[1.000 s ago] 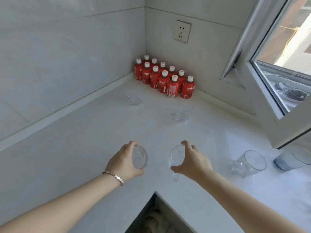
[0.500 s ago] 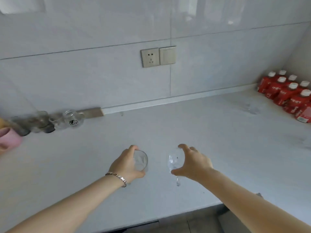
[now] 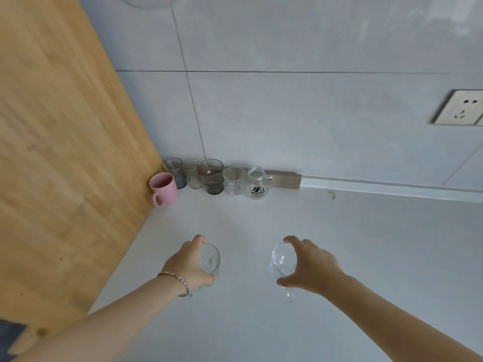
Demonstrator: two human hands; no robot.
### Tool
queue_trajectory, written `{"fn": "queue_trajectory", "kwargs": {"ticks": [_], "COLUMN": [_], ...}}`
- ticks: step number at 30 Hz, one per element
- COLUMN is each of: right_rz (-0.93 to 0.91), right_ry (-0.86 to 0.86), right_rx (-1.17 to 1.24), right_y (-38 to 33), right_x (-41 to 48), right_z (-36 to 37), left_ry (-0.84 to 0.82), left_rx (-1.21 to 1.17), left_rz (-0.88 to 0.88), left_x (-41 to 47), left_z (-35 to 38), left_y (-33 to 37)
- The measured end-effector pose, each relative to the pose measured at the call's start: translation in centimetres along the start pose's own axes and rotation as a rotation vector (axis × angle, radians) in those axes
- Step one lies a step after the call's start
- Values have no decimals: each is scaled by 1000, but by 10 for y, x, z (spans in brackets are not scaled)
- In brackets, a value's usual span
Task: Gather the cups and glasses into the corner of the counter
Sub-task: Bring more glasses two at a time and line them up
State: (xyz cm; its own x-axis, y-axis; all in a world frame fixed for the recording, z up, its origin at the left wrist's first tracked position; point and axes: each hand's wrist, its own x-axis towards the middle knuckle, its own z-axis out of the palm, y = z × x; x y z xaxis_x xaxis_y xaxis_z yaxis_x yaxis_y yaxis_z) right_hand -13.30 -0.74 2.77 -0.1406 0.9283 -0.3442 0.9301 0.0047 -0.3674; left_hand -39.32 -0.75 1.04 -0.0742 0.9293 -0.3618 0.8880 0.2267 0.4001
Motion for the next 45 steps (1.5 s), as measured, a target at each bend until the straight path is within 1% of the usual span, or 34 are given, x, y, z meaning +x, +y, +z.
{"fn": "queue_trajectory", "kwargs": {"ticks": [3,6,8,12,14,21,25,30,34,37,45], "right_rz": [-17,-10,-7,4,16,82,99,167,238,245,267], "right_ry": [4,14,13,-12,-18,15,26,40,130,141,154], "right_rx": [-1,14,10,-18,-17,66,102,171,341,455,461], "right_y": [-43,-71,-84,-100,-107,-138,-162,-184,-188,-185,-186], "right_x": [39,72,91,124,138,201,244,284,285,277,279], "right_z": [10,18,23,28,31,47,57,64,74,81,82], "left_ry": [27,52,70,138,172,187,174,211,220,232,231], "left_rx": [37,74,118,311,368,571,574,550,477,416,491], "left_rz": [-14,-8,20,108,157,257,277,285,289,298,294], "left_x": [42,88,119,174,197,255,270,279,280,279,282], "left_z": [-30,-53,-64,-80,-86,-85,-83,-81,-77,-74,-79], "left_y": [-31,-47,-51,-49,-48,-56,-68,-74,-77,-80,-80]}}
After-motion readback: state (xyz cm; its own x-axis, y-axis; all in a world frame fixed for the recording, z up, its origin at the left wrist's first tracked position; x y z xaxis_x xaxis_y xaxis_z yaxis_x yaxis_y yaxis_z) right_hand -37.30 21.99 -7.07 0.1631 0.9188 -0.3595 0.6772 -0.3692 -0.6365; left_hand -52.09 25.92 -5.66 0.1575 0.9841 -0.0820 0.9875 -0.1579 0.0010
